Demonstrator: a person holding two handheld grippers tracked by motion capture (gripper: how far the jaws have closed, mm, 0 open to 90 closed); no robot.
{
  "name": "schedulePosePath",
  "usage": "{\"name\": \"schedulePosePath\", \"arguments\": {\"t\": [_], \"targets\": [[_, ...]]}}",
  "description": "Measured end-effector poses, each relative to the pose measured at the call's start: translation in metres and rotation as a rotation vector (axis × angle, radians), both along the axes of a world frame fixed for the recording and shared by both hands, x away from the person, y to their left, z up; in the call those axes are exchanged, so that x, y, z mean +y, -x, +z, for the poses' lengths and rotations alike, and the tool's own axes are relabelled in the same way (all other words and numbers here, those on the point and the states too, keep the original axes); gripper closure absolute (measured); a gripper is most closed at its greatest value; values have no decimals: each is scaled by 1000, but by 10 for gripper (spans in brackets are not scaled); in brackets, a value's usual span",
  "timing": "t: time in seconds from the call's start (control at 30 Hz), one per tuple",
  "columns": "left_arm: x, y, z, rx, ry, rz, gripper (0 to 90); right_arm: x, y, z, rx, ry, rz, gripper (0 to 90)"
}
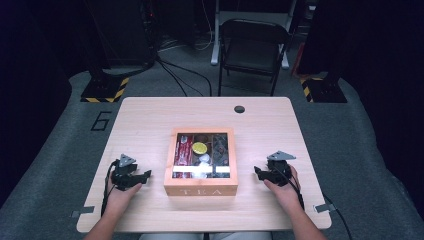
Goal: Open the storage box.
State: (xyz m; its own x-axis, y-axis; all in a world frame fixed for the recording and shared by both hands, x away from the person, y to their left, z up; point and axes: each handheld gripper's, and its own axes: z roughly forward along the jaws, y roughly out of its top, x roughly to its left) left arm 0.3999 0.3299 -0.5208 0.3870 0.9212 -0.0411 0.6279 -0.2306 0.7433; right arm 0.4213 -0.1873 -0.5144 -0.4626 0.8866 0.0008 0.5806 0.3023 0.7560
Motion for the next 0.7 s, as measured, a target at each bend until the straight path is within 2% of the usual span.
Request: {"name": "schedulePosePath", "arguments": {"t": [0.07, 0.23, 0.4, 0.6, 0.7], "targets": [[0, 2, 4, 4, 21, -6, 341, 0, 2, 3, -4, -21, 3, 358], [-3, 7, 14, -3, 76, -6, 344, 2, 6, 10, 2, -22, 16, 369], [-11, 12, 21, -12, 64, -37, 344, 4, 12, 17, -12, -46, 36, 378], [-14, 15, 29, 5, 62, -38, 344, 10, 19, 23, -41, 12, 68, 381], [-15, 17, 32, 1, 71, -40, 341, 13, 20, 24, -43, 12, 82, 378]]}}
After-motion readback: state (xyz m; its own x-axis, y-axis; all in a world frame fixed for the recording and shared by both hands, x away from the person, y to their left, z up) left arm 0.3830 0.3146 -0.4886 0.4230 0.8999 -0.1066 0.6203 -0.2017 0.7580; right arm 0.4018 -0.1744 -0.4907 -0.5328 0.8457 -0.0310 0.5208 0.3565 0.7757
